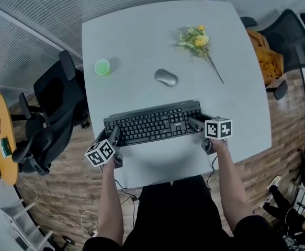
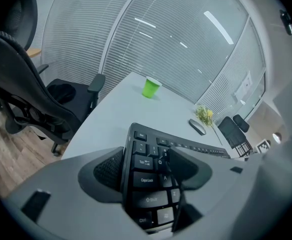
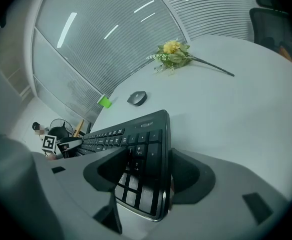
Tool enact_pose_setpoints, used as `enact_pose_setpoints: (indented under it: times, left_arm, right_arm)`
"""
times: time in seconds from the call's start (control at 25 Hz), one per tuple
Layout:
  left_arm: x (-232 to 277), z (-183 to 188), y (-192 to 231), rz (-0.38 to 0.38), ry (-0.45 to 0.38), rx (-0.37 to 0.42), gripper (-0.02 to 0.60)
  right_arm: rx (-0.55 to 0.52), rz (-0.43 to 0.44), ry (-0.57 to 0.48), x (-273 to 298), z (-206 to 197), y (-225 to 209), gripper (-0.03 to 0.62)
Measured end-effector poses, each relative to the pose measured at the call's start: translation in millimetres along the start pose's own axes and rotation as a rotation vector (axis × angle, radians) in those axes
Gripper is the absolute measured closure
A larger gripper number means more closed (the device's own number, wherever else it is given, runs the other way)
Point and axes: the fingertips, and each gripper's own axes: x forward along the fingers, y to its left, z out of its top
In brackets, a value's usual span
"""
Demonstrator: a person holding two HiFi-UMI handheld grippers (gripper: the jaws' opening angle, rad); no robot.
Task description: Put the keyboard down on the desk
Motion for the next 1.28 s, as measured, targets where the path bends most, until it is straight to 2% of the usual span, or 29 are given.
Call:
enact_pose_setpoints:
  times: [0.64, 0.96, 1.28]
  left_arm:
    - [5.0, -3.6, 3.2, 0.006, 0.032, 0.035, 0.31]
    - [7.3, -10.9, 5.1, -0.021, 0.068, 0.016, 0.31]
    - [8.3, -13.6, 4.6, -0.028, 0.066, 0.007, 0.31]
  right_arm:
    - [-0.016, -0.034, 0.031, 4.5, -4.5, -4.5, 0.326]
    - [-0.046, -0.043, 0.054, 5.6, -4.8, -5.4, 0.327]
    - [-0.046, -0.059, 0.05, 5.2, -4.7, -7.8, 0.327]
